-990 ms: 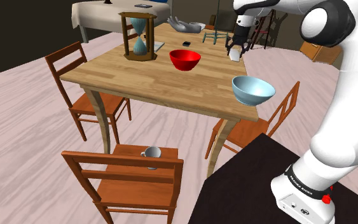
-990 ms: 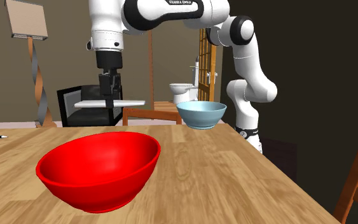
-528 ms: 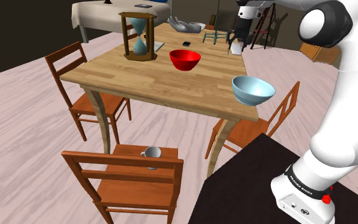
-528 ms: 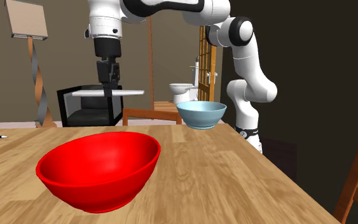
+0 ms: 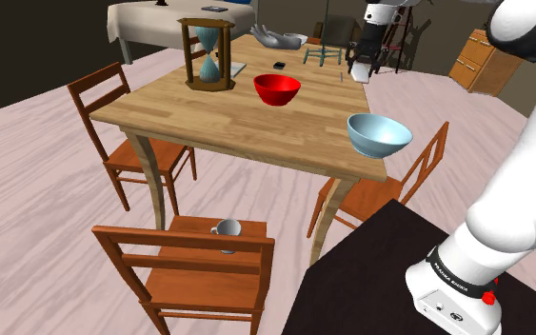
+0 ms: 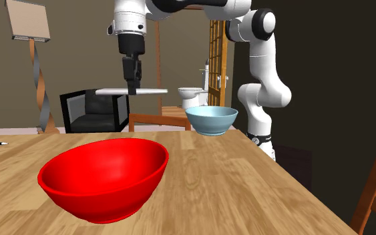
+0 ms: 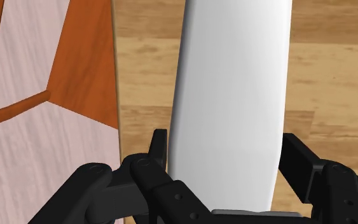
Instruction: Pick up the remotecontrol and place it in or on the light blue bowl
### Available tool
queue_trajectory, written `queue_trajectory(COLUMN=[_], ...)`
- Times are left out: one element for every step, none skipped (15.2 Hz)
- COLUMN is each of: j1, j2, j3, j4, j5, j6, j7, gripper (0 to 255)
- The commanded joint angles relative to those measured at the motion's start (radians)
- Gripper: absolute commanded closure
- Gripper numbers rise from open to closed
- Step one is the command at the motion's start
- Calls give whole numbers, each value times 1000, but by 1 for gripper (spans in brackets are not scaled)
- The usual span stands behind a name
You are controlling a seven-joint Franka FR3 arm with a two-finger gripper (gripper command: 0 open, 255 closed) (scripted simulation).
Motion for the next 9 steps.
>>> queue_trajectory(j1=[22, 30, 37, 43, 48, 53, 57, 60, 62], j2=[-93, -136, -179, -221, -263, -303, -344, -384, -423], j3=[5, 8, 13, 17, 23, 29, 35, 42, 50], j4=[-121, -175, -227, -277, -325, -371, -415, -458, -499], j5=[-23, -34, -45, -55, -65, -74, -82, -90, -97], j6=[32, 44, 55, 64, 71, 77, 82, 85, 87], j7=[25, 37, 49, 62, 75, 88, 101, 114, 127], gripper=[255, 255, 255, 255, 255, 255, 255, 255, 255])
